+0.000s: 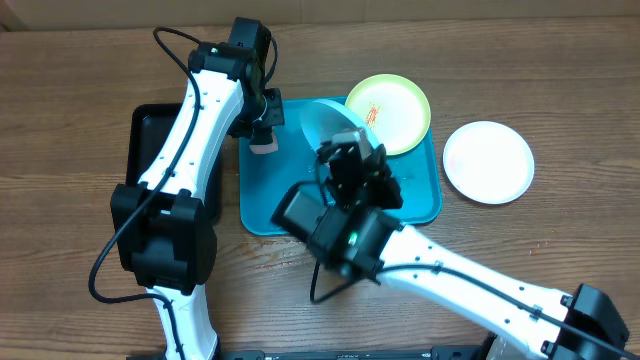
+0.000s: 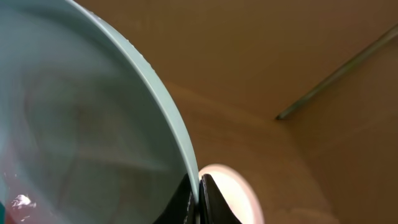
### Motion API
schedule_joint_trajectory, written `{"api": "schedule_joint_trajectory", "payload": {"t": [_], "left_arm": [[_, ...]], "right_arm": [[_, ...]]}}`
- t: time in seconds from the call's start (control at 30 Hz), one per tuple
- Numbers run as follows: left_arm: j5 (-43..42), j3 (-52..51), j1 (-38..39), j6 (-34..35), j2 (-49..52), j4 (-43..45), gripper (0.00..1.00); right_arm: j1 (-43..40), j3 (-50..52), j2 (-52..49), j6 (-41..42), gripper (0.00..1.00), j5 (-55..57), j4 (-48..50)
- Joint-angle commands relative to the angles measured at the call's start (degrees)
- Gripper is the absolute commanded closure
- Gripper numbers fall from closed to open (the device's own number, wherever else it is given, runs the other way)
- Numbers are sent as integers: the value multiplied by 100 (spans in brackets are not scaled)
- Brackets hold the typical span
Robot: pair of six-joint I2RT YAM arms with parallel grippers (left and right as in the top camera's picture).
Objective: Clean dirty plates on tray and stack at the side
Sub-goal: 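Carry the light blue plate right with the right gripper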
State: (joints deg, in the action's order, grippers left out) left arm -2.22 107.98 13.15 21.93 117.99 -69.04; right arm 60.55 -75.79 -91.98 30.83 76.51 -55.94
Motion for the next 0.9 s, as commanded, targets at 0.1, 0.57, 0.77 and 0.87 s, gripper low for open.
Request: {"api": "schedule_joint_trajectory", "payload": {"t": [0.1, 0.57, 0.77, 0.87], "left_arm": [[-79, -26, 74, -50, -15, 4, 96], [-79, -26, 74, -50, -15, 2, 96], [-81, -26, 76, -48, -15, 4, 96], [-81, -26, 74, -48, -15, -4, 96]], "right_arm": [[310, -129, 205, -92, 96, 1362, 127], [258, -133, 210, -39, 96, 1329, 138], [-31, -133, 210, 87, 96, 553, 114], [-219, -133, 210, 87, 96, 70, 111]]}}
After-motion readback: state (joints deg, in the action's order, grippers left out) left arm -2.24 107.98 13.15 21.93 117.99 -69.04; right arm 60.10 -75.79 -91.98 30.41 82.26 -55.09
